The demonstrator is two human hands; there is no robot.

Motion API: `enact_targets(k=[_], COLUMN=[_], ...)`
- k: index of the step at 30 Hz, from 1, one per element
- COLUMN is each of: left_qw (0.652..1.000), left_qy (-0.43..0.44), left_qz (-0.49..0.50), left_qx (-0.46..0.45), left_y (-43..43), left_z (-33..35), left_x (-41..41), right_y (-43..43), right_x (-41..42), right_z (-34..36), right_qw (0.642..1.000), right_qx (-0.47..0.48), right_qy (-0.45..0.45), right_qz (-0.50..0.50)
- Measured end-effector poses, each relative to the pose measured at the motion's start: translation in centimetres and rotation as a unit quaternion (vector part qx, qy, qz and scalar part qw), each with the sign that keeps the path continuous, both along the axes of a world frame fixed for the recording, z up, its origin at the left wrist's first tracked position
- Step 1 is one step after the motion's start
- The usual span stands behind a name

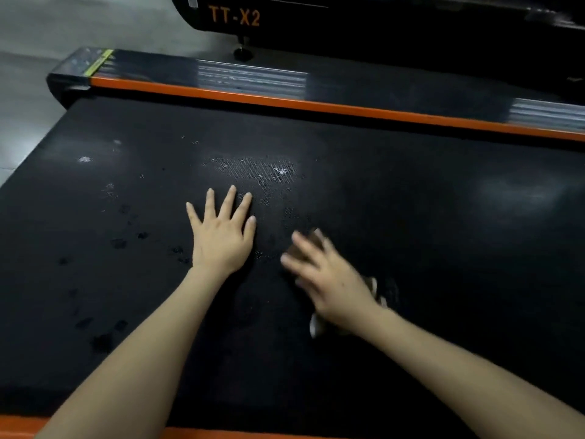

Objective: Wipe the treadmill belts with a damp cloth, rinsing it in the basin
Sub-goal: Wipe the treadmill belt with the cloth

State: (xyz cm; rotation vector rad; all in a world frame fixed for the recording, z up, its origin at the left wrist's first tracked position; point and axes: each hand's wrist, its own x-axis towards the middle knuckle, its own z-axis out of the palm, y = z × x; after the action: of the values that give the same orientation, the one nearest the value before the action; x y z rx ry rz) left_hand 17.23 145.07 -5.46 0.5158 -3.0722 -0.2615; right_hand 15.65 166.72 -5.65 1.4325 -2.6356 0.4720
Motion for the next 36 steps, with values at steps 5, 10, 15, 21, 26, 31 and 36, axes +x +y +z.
enact_targets(k=[5, 10, 15, 21, 26, 31, 36], left_qw=[1.0, 1.0, 0.999, 0.999, 0.999, 0.999, 1.0], left_qy=[0.02, 0.019, 0.023, 0.022, 0.031, 0.023, 0.026], left_qz=[0.0, 0.004, 0.002, -0.002, 0.005, 0.003, -0.005], left_qx=[-0.009, -0.023, -0.027, -0.026, -0.018, -0.026, -0.016], left_y=[-0.1, 0.0, 0.0, -0.1, -0.1, -0.1, -0.3], left_z=[-0.7, -0.9, -1.0, -1.1, -1.1, -1.0, -1.0], left_x=[0.0, -0.2, -0.2, -0.1, -0.1, -0.2, 0.0], right_y=[1.7, -1.1, -7.8, -2.5, -4.7, -11.2, -4.6], right_x=[-8.1, -18.5, -8.9, -13.8, -20.0, -12.7, -16.6], right_z=[0.6, 1.1, -0.1, 0.4, 1.2, 0.8, 1.3], right_qw=[0.998, 0.936, 0.996, 0.997, 0.94, 0.992, 0.992], right_qx=[0.019, -0.008, -0.001, 0.004, -0.011, 0.016, 0.037], right_qy=[0.059, -0.055, -0.036, -0.01, -0.078, -0.066, -0.011], right_qz=[0.028, -0.348, -0.076, -0.075, -0.331, -0.108, -0.122])
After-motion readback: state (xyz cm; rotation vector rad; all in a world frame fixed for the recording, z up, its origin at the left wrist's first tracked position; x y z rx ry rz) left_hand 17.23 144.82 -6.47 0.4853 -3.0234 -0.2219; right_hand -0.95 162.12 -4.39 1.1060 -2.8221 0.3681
